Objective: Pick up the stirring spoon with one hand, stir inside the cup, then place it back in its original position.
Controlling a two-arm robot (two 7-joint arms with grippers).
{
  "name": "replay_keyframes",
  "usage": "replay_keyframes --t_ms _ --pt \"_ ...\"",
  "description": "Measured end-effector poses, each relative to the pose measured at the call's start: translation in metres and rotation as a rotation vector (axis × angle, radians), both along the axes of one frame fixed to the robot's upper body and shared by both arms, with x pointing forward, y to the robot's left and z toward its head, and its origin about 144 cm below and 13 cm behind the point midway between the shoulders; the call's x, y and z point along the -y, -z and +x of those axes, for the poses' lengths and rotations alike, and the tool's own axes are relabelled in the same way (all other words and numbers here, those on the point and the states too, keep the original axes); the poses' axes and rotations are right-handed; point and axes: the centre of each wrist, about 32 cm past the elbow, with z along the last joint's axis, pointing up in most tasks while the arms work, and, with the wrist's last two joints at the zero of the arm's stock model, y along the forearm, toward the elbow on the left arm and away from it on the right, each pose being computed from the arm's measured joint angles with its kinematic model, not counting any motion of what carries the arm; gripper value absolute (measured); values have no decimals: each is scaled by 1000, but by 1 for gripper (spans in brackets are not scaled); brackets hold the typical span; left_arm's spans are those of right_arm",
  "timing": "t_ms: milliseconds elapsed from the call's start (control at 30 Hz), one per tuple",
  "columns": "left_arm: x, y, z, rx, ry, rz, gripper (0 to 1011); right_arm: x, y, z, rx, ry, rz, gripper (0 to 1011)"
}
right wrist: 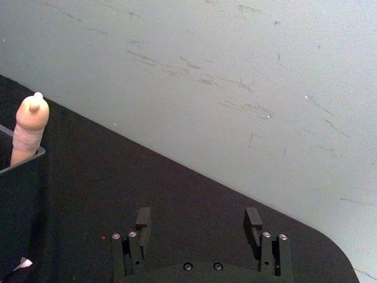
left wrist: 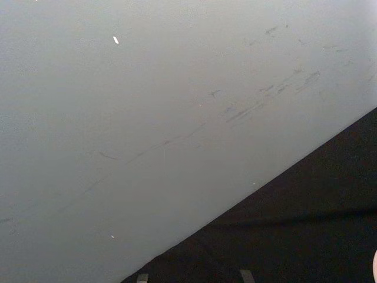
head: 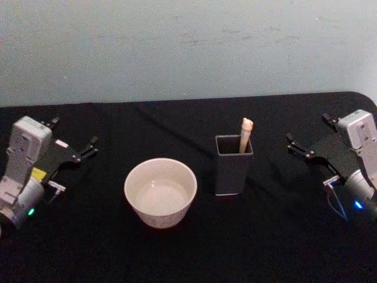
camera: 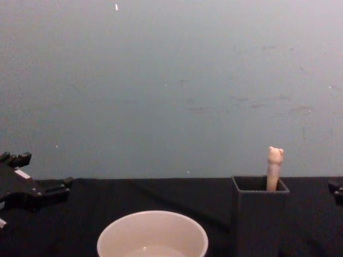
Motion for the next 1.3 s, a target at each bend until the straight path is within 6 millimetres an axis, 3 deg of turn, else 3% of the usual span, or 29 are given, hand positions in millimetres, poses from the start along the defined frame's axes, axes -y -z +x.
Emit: replay_keyframes --t_ms 1300 --pt "0 0 0 0 0 0 1001 0 0 0 0 0 0 1002"
